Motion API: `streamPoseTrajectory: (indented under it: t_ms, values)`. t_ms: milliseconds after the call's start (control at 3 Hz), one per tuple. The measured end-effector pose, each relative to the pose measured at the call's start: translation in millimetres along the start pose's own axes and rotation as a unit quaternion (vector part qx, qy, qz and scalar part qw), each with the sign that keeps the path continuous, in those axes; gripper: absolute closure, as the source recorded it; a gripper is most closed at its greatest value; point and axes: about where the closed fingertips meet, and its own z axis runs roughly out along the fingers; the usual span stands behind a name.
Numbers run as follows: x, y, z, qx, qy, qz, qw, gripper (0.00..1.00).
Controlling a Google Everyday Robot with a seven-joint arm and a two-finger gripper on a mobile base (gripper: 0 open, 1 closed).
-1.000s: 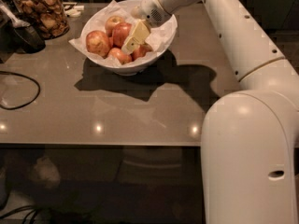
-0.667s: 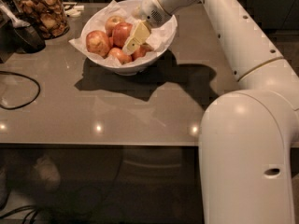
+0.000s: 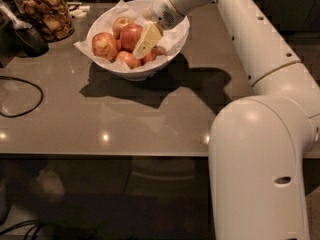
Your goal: Pick apple from white bowl
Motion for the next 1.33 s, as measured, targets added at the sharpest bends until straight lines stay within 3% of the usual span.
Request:
streamPoseTrajectory:
  t_ms: [1333]
  values:
    - [-1,-5,13,-0.017,0.016,-0.002,0.9997,0.15]
